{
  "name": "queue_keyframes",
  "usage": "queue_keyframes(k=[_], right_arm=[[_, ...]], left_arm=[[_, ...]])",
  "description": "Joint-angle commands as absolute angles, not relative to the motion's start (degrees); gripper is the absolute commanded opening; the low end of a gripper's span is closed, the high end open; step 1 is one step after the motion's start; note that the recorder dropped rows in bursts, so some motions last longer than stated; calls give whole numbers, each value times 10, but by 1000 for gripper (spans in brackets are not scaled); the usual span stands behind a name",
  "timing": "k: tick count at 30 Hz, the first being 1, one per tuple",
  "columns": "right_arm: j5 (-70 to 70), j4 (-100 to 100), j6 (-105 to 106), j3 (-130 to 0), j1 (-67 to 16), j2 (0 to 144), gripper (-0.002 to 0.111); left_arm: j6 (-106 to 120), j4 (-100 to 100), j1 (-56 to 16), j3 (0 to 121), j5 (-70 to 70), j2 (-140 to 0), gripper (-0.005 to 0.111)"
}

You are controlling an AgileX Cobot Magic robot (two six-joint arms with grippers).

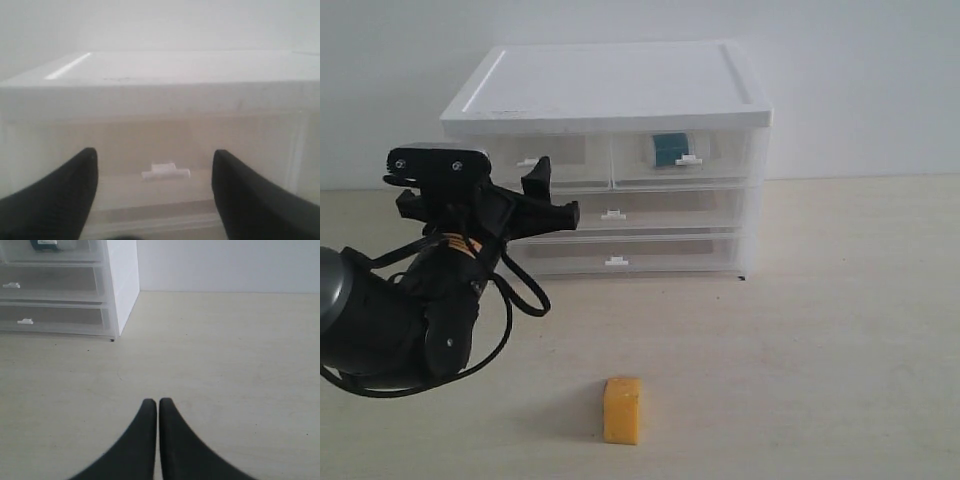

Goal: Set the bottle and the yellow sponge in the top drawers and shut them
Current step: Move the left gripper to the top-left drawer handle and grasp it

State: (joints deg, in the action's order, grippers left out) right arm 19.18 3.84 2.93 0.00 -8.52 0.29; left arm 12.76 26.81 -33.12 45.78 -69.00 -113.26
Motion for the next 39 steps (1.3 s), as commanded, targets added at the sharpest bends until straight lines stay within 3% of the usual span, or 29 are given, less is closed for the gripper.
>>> queue_keyframes(k=[1,13,20,36,39], right_arm=[[190,37,34,0,-85,0,0],[190,37,34,0,-85,0,0],[190,37,34,0,-85,0,0],[190,37,34,0,-85,0,0],[190,37,34,0,-85,0,0]], left_arm=[[124,272,-334,474,-693,-1133,61],[132,308,-333,503,-629,-1135,61],[146,293,-332,503,-700,-1178,61],[146,294,-332,536,-700,-1193,61],[159,321,-332,552,-700,-1193,51]])
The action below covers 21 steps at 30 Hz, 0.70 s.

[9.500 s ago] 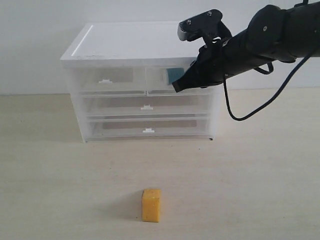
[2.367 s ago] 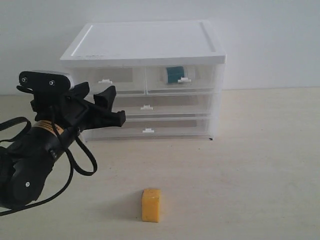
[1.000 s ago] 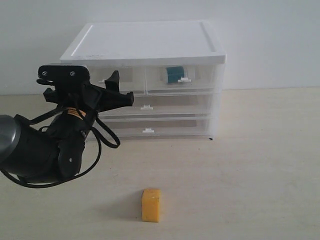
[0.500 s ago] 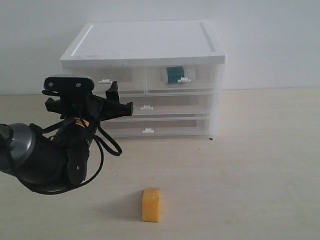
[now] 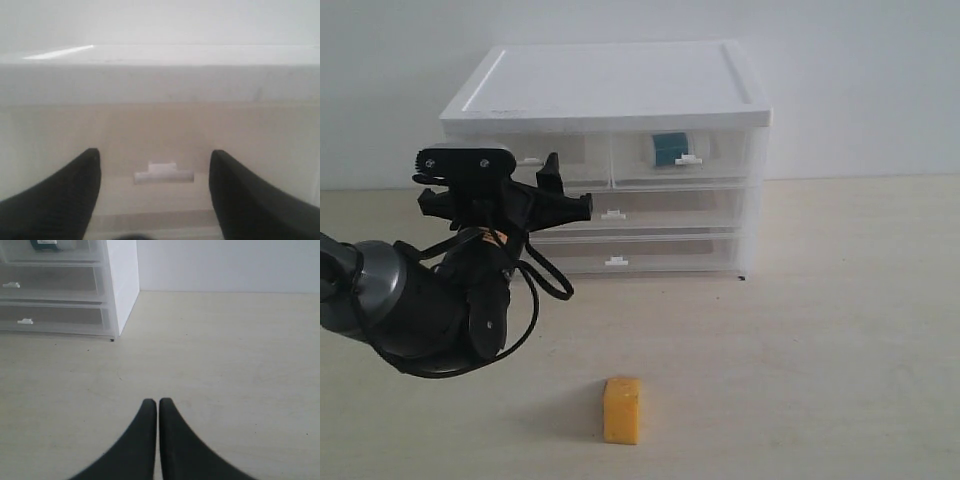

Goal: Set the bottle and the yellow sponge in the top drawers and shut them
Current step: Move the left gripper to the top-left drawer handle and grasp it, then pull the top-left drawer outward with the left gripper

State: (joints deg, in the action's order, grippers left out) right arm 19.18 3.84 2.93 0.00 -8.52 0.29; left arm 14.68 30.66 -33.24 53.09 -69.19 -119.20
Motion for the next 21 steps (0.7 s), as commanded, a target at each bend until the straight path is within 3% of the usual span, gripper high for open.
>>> queue_keyframes(k=[1,4,6,7,8,21], right_arm=[[190,37,34,0,-85,0,0],[190,37,34,0,-85,0,0],[190,37,34,0,-85,0,0],[190,37,34,0,-85,0,0],[190,37,34,0,-85,0,0],[190,37,34,0,-85,0,0]], left_arm=[[159,321,-332,553,-700,-1193,46],[159,321,-332,553,-700,-1193,44],[163,321,-332,553,-700,-1193,25],[165,321,-332,553,-700,-1193,8],[169,321,-332,553,-700,-1193,5],[183,330,-343,504,-700,-1156,4]])
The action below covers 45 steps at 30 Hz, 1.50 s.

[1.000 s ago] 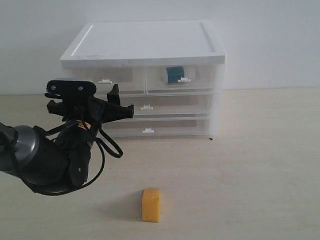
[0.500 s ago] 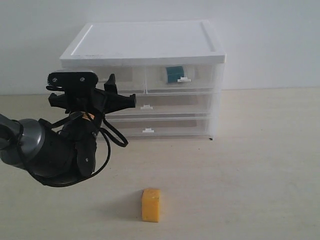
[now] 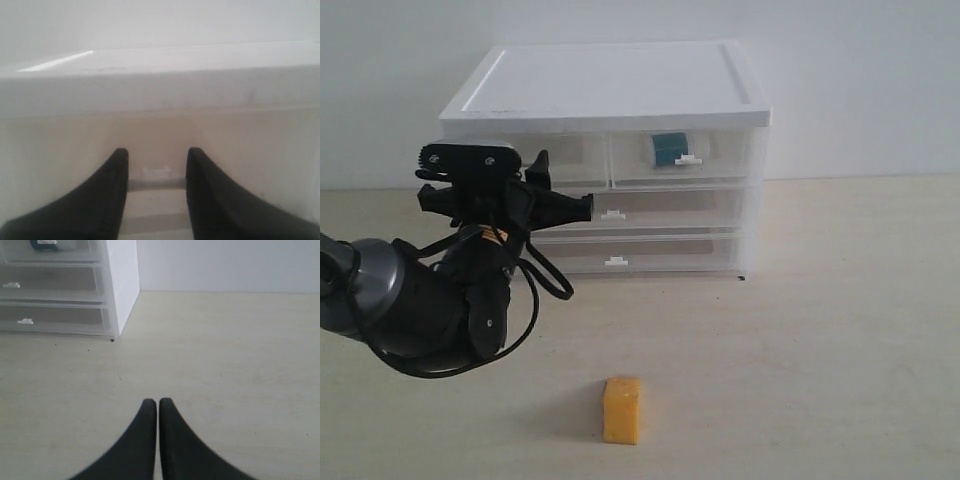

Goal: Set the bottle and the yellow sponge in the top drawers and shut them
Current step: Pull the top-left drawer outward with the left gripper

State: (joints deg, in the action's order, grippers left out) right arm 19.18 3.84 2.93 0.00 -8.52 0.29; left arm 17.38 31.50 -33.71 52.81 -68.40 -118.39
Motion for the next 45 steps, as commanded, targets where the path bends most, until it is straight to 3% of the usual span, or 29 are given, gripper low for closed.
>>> queue_keyframes(k=[1,23,39,41,45], right_arm=[[190,37,34,0,-85,0,0],[190,37,34,0,-85,0,0],[190,37,32,0,-85,0,0],[190,37,32,0,-85,0,0],[190,37,32,0,-85,0,0]], left_arm=[[183,330,-346,497,-700,-1150,4],[232,505,-489,372,-700,-1069,4],[236,563,-529,372,-700,-1066,4],[236,565,-529,372,-700,-1066,8],[236,565,-529,372,-700,-1066,32]])
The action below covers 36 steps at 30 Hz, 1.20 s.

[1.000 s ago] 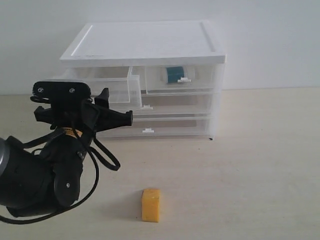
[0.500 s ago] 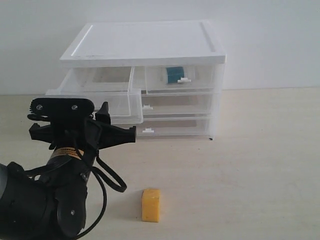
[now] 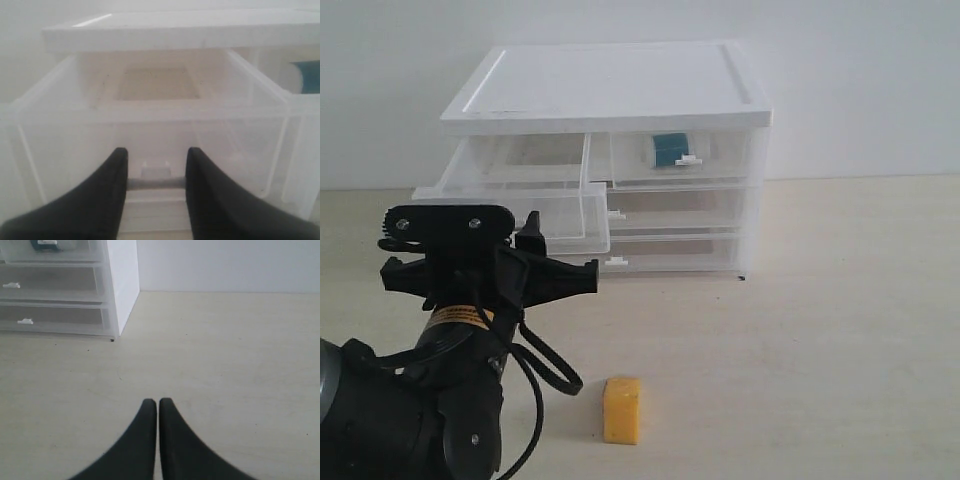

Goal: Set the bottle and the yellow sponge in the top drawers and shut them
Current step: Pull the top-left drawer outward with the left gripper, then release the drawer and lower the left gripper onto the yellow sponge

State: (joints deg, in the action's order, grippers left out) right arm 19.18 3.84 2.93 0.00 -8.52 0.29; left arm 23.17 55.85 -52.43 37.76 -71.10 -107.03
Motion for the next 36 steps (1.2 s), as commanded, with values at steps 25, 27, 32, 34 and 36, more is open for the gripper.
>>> queue_keyframes(k=[25,27,32,34,36], right_arm=[[190,37,34,0,-85,0,0],[190,37,34,0,-85,0,0],[190,37,34,0,-85,0,0],[190,37,34,0,-85,0,0],[190,37,34,0,-85,0,0]], left_arm=[[358,751,-657,372,-700,-1066,71],[387,761,-679,372,-700,-1064,71],[477,771,-721,372,-700,-1038,71],[495,772,-720,372,-700,-1020,68],[509,774,-718,372,-700,-999,61]])
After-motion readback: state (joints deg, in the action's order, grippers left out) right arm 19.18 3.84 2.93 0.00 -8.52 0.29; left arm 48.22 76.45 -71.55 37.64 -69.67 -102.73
